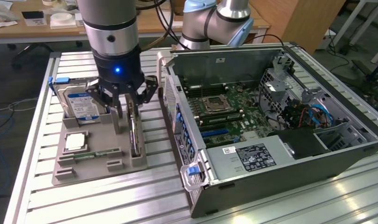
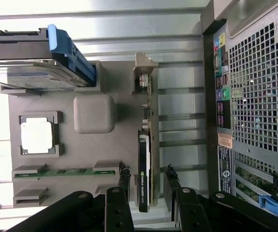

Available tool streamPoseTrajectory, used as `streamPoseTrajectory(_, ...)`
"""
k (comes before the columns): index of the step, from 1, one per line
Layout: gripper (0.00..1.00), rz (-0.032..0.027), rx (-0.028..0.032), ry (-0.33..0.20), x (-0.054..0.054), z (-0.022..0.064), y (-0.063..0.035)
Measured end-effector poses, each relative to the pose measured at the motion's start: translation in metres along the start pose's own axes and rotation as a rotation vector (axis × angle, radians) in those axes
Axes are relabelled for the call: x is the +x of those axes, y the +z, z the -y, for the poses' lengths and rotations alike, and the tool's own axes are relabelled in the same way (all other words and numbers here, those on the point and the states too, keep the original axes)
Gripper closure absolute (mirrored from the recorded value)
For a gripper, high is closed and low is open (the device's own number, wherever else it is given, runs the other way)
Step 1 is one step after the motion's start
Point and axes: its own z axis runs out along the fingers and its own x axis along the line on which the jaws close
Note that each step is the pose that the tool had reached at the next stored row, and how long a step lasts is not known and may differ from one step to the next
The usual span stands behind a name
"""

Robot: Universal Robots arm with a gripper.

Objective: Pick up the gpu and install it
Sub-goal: 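Pick up the gpu and move the gpu toward the slot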

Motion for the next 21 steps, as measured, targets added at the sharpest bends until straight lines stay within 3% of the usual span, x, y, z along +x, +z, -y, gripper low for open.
streamPoseTrajectory(11, 0.58, 0.0000, 0.0001, 0.000, 0.000, 0.0005, 0.0113)
streamPoseTrajectory(21, 0.58, 0.0001, 0.0000, 0.000, 0.000, 0.0006, 0.0135)
